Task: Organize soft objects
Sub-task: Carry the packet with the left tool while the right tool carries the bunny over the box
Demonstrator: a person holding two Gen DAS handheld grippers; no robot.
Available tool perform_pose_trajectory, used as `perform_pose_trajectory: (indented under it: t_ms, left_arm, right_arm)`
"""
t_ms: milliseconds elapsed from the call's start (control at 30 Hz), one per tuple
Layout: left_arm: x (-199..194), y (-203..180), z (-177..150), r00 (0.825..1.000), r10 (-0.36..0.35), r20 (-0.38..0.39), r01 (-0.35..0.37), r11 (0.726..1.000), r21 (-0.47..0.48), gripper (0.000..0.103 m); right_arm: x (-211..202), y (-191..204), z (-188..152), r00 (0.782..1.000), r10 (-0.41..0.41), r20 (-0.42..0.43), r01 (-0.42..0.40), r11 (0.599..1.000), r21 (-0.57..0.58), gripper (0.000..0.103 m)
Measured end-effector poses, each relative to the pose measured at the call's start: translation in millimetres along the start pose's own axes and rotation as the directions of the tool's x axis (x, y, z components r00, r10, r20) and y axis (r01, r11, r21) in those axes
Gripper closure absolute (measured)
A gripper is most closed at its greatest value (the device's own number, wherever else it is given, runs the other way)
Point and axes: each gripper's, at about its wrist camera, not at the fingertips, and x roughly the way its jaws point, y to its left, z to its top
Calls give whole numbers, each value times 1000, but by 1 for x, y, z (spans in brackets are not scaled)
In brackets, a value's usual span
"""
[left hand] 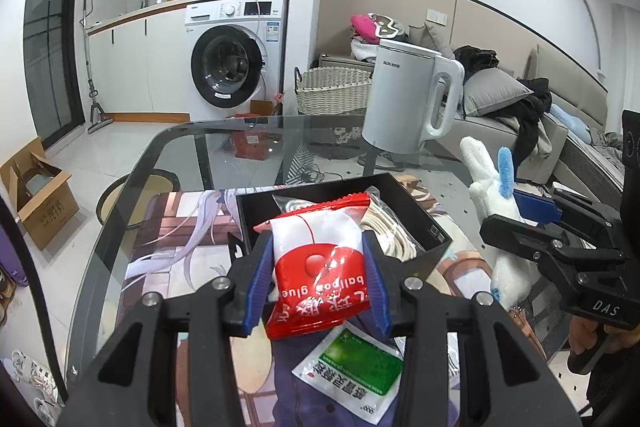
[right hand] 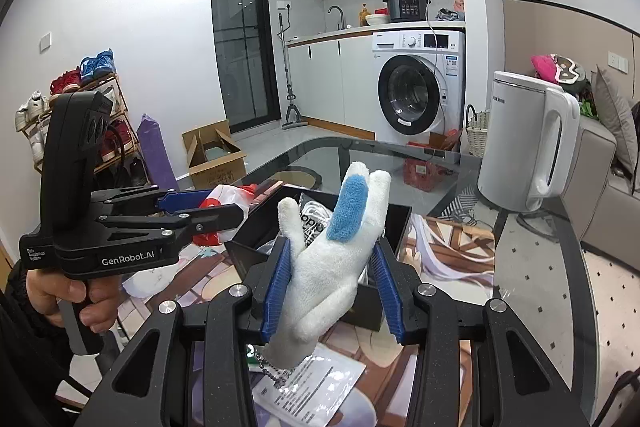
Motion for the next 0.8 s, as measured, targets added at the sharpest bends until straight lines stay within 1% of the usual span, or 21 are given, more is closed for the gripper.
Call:
perform_pose_trajectory:
  t_ms: [200,433,567,633,800]
  left_arm:
    - [9,3,4,1000,14,7,-14,1000,-11,61]
    - [19,6,5,999,31,17,-31,1000,4,61]
    - [26,10,7,999,42,15,-42,999,-4,61]
    - [30,10,9,999,44,19,-44,999,-1,61]
    - [42,13,10,999,48,14,-48,999,-2,61]
  right_arm:
    - [8,-3,11,999,-13,31,14,1000,-16,61]
    - [21,-5,21,997,-55,59,58,997,-51,61]
    - [30,-11,22,995,-70,77,74,996,-56,61]
    - [36,-15,22,994,-80,78,84,995,-53,61]
    - [54,-19,22,991,-111,75,118,989,-89,61]
